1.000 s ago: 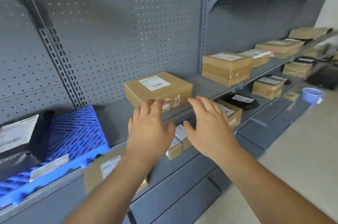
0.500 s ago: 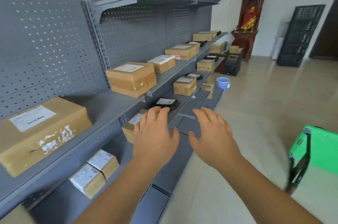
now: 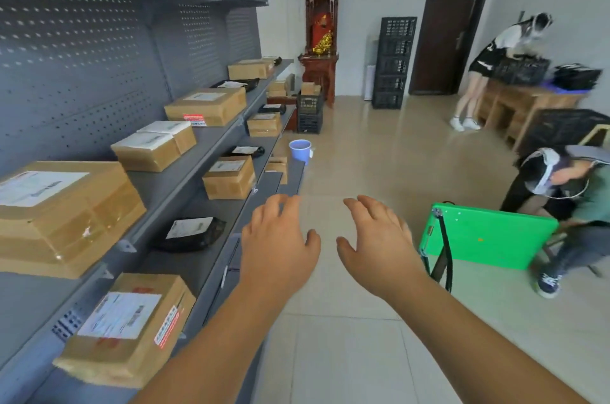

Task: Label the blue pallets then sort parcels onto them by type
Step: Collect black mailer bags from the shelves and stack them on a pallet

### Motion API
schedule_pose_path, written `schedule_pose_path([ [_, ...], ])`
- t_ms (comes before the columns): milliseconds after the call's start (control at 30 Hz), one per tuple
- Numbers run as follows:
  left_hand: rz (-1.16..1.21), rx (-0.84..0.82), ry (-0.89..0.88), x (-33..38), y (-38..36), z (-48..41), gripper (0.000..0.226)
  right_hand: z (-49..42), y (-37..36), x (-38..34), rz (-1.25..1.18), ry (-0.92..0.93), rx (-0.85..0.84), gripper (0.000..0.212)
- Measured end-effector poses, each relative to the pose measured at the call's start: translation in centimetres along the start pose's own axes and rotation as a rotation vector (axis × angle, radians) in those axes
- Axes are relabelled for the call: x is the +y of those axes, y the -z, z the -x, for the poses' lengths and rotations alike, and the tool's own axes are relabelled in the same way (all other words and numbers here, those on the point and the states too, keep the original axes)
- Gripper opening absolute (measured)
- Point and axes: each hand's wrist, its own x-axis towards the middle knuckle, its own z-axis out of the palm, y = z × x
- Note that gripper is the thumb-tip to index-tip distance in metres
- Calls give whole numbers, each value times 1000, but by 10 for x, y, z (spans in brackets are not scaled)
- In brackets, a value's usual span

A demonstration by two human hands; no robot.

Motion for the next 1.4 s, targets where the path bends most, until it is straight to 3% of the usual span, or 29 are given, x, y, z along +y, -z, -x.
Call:
schedule_pose_path([
  [333, 32, -169, -90, -10, -84, -117, 54, -97, -43, 52, -48, -208, -4, 61],
  [600, 12, -194, -62, -7, -154, -217, 56, -210, -84, 100, -72, -163, -21, 61],
  [933, -40, -165, 216, -30, -218, -330, 56, -373, -137, 135, -218, 34, -163, 59],
  [1167, -35, -134, 470, -100, -229, -360, 57, -443, -196, 83, -339, 224, -320, 57],
  [1400, -56, -97, 614, -180, -227, -397, 47, -501, -253, 19, -353, 360, -437, 58],
])
